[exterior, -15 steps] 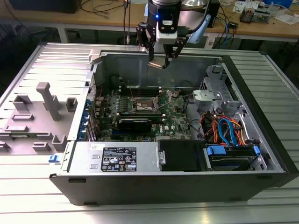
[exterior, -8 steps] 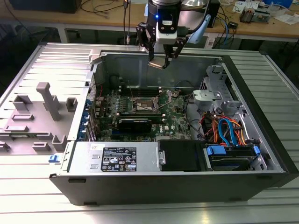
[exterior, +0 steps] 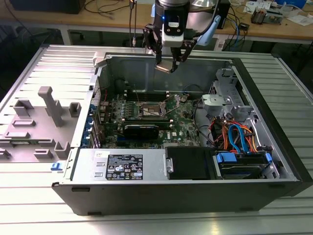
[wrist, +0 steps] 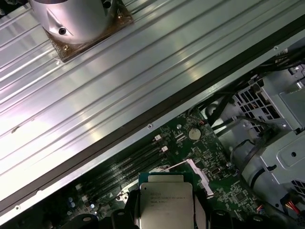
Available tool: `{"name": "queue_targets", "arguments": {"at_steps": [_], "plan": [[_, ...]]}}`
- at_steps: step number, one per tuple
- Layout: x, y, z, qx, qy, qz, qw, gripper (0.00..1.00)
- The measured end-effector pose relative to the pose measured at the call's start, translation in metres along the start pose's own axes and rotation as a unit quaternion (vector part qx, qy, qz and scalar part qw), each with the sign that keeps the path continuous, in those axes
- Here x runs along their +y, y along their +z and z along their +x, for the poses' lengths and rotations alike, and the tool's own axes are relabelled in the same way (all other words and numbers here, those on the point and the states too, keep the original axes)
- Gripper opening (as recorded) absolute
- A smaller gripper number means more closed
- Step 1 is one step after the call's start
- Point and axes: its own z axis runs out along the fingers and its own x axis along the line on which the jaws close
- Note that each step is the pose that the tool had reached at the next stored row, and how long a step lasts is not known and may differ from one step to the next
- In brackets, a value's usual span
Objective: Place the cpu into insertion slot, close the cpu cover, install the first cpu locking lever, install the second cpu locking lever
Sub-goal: 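Place the cpu into insertion slot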
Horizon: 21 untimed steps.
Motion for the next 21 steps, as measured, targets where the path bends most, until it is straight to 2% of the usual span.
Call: {"name": "queue_targets", "arguments": {"at_steps": [10, 15, 21], "plan": [[-0.0013, 0.0017, -0.0008, -0.0018, 0.020, -0.0005, 0.9998, 0.55], [-0.0021, 0.0049, -0.0011, -0.0036, 0.046, -0.0006, 0.9989, 0.55], [-0.0049, 0.0072, -0.0028, -0.0036, 0.056, -0.0004, 0.9985, 0.55]]}}
